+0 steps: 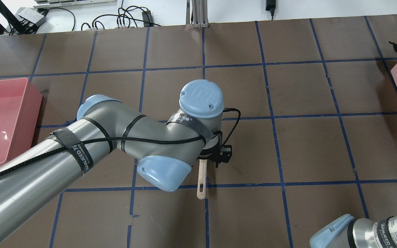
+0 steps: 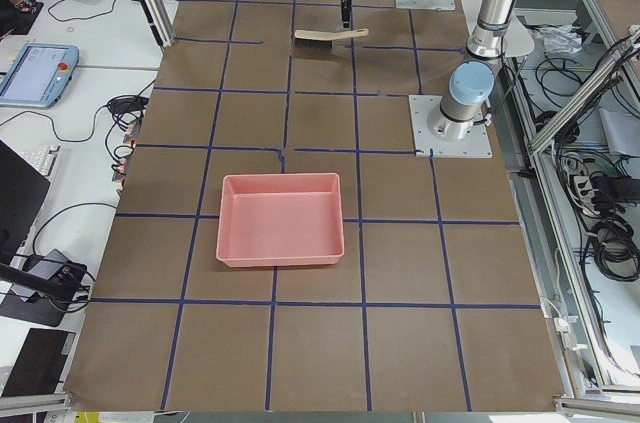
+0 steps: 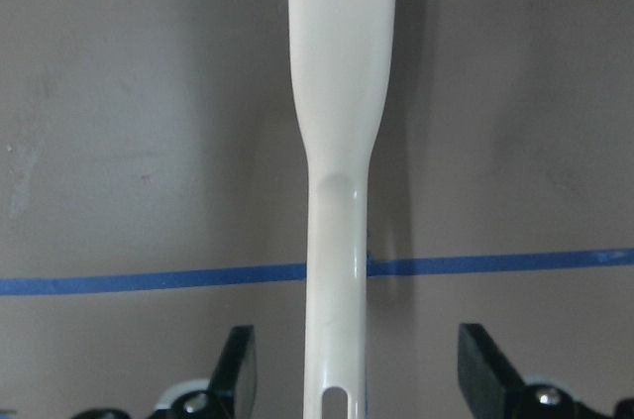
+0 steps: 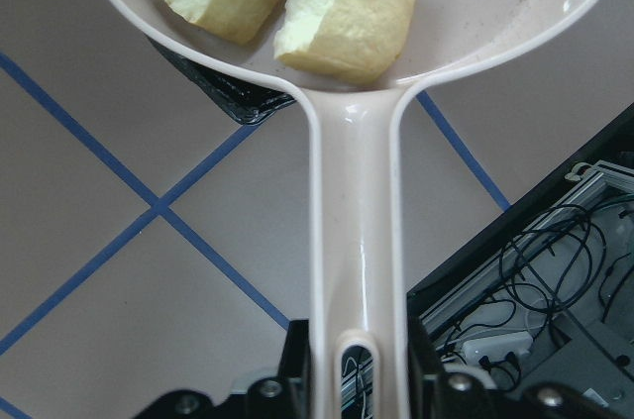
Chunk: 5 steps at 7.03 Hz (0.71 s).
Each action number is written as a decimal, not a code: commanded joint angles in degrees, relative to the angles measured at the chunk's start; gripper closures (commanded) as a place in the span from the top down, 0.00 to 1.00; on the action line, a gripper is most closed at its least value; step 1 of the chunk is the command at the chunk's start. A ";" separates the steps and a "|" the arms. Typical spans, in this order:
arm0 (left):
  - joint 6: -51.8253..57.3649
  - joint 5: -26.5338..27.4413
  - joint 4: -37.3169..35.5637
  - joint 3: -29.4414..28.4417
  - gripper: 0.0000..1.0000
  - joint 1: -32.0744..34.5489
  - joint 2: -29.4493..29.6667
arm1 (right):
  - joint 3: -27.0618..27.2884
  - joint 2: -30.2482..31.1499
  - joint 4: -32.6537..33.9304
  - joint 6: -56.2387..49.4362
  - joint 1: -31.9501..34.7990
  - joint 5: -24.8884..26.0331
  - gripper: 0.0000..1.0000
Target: Sweep and dump trash in nearest bin
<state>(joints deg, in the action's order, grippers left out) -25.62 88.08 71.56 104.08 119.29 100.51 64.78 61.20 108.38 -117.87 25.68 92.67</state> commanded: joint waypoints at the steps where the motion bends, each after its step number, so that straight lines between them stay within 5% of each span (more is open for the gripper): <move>1: 8.97 -0.10 13.99 -12.45 0.88 -6.23 -0.32 | 0.00 -0.47 4.02 -4.19 1.82 2.59 0.00; 2: 14.23 -0.01 15.87 -15.54 1.00 -9.23 -0.75 | 0.00 -0.55 6.47 -6.82 3.92 5.56 0.00; 5: 24.04 -0.18 18.17 -19.27 1.00 -16.80 -3.64 | 0.00 -0.20 8.60 -10.27 7.01 7.96 0.00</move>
<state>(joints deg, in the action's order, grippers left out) -3.51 88.21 88.93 85.65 104.95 98.52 64.81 60.81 116.20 -126.70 31.68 100.11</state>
